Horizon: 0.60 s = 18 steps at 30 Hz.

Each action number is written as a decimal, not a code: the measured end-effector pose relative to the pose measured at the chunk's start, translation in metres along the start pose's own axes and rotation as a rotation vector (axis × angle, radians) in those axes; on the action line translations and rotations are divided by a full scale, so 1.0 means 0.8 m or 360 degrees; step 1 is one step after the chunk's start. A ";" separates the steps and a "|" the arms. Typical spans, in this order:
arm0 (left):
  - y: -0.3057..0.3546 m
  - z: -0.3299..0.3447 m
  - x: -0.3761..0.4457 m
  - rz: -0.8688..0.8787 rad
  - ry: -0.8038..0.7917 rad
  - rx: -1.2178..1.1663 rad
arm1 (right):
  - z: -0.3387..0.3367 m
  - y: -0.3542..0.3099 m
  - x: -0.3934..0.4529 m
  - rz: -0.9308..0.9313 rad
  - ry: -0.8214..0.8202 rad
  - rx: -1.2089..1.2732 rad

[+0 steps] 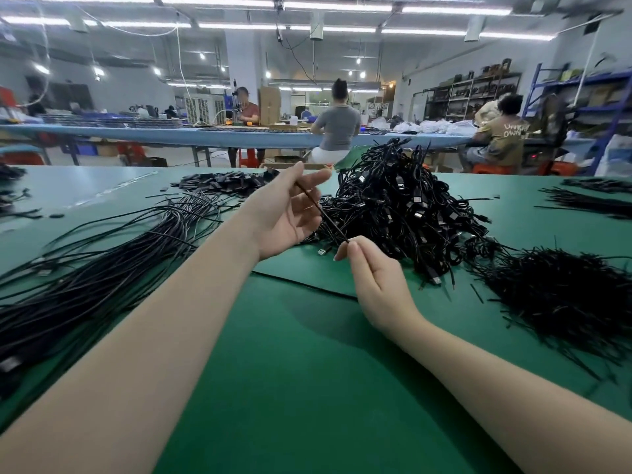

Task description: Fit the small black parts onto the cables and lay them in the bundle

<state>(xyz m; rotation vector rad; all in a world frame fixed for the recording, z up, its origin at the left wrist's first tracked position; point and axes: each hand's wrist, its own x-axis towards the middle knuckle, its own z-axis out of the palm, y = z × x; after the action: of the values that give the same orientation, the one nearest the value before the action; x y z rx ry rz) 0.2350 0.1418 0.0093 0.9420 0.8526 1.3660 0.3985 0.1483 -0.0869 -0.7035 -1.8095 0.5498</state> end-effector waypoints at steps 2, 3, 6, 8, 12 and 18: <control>0.007 0.007 -0.004 0.0059 -0.0056 0.0061 | 0.000 0.001 -0.001 0.0025 -0.0139 -0.0031; 0.013 0.009 -0.007 0.0093 -0.0100 -0.0018 | 0.000 0.002 -0.001 0.0079 -0.0230 -0.0019; 0.033 0.008 -0.019 0.0068 -0.0360 -0.0321 | 0.000 0.005 0.003 0.0255 -0.0385 0.0040; 0.041 0.002 -0.025 -0.0099 -0.0588 0.0070 | -0.001 0.005 0.008 0.0329 -0.0269 0.0087; 0.019 0.002 -0.025 -0.0862 -0.0645 0.1695 | -0.006 0.008 0.011 0.0394 0.0125 0.0265; -0.011 0.009 0.003 -0.0041 0.0125 0.1369 | 0.002 -0.005 0.000 -0.0020 -0.0007 0.0051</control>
<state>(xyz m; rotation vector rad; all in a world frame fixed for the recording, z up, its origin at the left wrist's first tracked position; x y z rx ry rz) 0.2450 0.1439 0.0044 1.5162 1.5588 1.0008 0.3962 0.1452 -0.0849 -0.6694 -1.8039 0.5710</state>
